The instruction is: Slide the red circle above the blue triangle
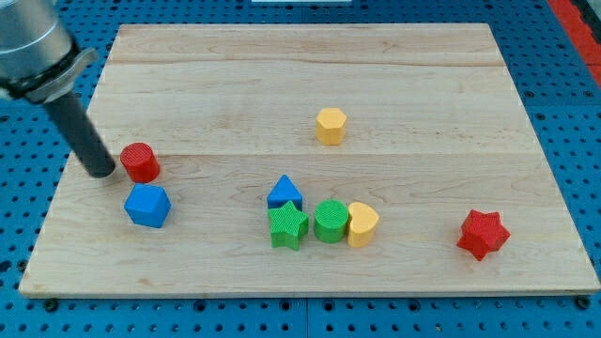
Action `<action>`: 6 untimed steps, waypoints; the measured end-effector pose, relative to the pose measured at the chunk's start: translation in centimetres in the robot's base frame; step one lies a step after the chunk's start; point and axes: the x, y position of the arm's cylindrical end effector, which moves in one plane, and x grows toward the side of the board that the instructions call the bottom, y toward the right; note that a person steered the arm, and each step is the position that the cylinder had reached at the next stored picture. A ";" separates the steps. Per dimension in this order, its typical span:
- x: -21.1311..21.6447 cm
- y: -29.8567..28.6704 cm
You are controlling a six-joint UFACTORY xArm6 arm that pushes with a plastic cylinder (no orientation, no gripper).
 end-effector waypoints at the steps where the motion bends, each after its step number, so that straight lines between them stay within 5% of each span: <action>1: -1.4 8.1; 2: -0.5 14.6; 4: 3.3 10.7; 6: 3.1 18.7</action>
